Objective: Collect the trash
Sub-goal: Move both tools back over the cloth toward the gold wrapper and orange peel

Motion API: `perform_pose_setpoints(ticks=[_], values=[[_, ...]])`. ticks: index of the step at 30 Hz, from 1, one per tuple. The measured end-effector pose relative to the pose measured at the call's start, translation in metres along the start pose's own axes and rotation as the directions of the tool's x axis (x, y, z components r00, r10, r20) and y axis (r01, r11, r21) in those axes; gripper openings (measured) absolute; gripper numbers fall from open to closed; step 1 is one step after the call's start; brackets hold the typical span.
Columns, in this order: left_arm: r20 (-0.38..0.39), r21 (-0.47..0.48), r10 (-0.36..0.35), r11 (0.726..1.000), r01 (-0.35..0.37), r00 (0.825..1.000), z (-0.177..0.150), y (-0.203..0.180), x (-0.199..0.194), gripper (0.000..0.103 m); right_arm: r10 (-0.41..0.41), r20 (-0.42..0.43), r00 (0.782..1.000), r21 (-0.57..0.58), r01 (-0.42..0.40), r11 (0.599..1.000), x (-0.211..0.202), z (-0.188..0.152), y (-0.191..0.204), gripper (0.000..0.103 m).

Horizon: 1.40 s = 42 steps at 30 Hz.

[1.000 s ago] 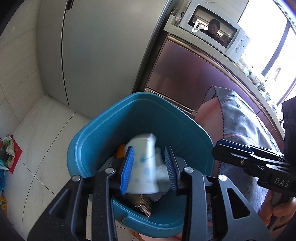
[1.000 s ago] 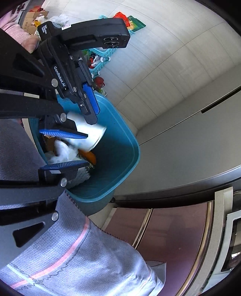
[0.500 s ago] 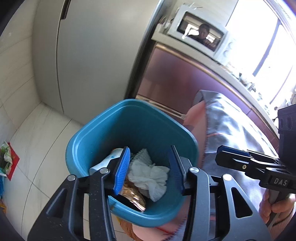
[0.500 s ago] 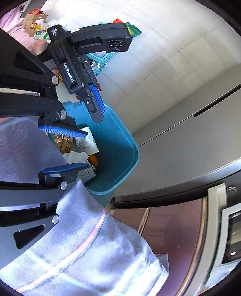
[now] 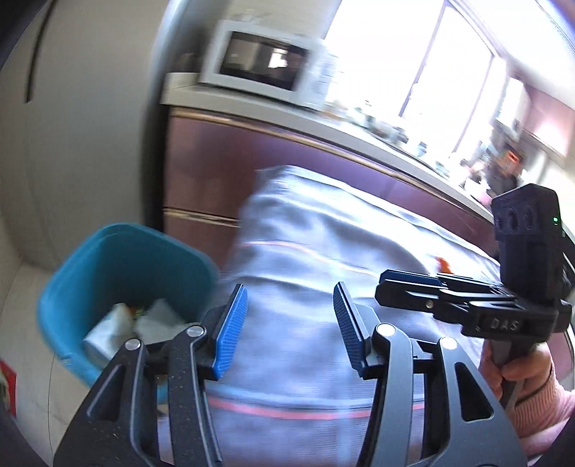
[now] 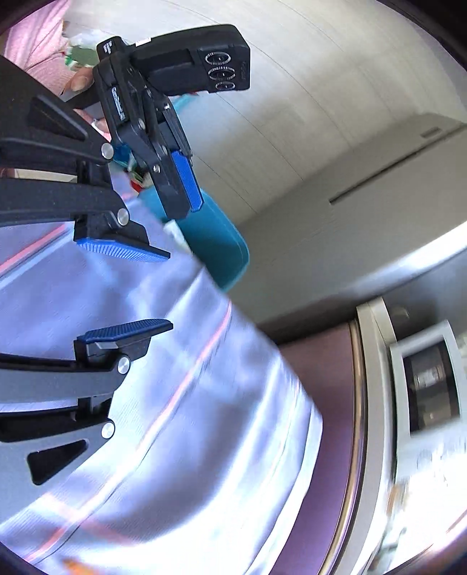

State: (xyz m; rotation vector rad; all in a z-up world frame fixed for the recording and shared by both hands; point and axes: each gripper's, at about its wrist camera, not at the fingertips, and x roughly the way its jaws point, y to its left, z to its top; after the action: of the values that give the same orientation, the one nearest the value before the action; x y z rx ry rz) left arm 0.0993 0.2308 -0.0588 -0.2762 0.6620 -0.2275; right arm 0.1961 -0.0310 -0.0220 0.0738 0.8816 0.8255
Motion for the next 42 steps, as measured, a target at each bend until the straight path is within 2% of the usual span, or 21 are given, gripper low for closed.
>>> perform_pose_setpoints(ticks=[6,11,14,18,20,23,26,30,34,37,42], values=[[-0.057,0.083,-0.102,0.991,0.107,0.993,-0.005,-0.063,0.027,0.049,-0.115,0.068,0.991,0.108,0.108,0.988,-0.061,-0.033,-0.045,0.031],[-0.118,0.147,-0.172,0.971,0.188,0.978,-0.013,-0.116,0.049,0.049,-0.229,0.11,0.967,0.21,0.202,0.956,-0.113,-0.065,-0.083,0.031],[-0.151,0.176,-0.207,0.957,0.232,0.967,-0.018,-0.142,0.06,0.05,-0.317,0.134,0.939,0.285,0.27,0.92,-0.15,-0.087,-0.107,0.032],[-0.188,0.206,-0.24,0.939,0.277,0.952,-0.026,-0.171,0.071,0.051,-0.439,0.137,0.888,0.391,0.359,0.848,-0.191,-0.116,-0.141,0.036],[-0.196,0.223,-0.239,0.934,0.28,0.951,-0.028,-0.183,0.076,0.051,-0.49,0.125,0.862,0.448,0.392,0.804,-0.209,-0.133,-0.157,0.039],[-0.203,0.228,-0.24,0.931,0.284,0.949,-0.028,-0.192,0.081,0.052,-0.544,0.112,0.831,0.513,0.421,0.748,-0.233,-0.155,-0.178,0.039],[-0.207,0.232,-0.235,0.931,0.281,0.95,-0.024,-0.197,0.089,0.053,-0.566,0.097,0.819,0.554,0.428,0.714,-0.247,-0.173,-0.192,0.04],[-0.218,0.235,-0.231,0.931,0.281,0.948,-0.022,-0.201,0.094,0.053,-0.556,0.086,0.827,0.581,0.412,0.702,-0.252,-0.185,-0.21,0.045],[-0.225,0.241,-0.222,0.931,0.275,0.949,-0.023,-0.204,0.097,0.053,-0.529,0.094,0.843,0.572,0.389,0.722,-0.247,-0.187,-0.207,0.048],[-0.228,0.243,-0.216,0.932,0.27,0.95,-0.022,-0.205,0.098,0.054,-0.469,0.123,0.874,0.568,0.326,0.756,-0.243,-0.184,-0.201,0.048],[-0.23,0.247,-0.207,0.932,0.263,0.951,-0.022,-0.207,0.099,0.054,-0.385,0.156,0.91,0.55,0.244,0.799,-0.231,-0.178,-0.192,0.048]])
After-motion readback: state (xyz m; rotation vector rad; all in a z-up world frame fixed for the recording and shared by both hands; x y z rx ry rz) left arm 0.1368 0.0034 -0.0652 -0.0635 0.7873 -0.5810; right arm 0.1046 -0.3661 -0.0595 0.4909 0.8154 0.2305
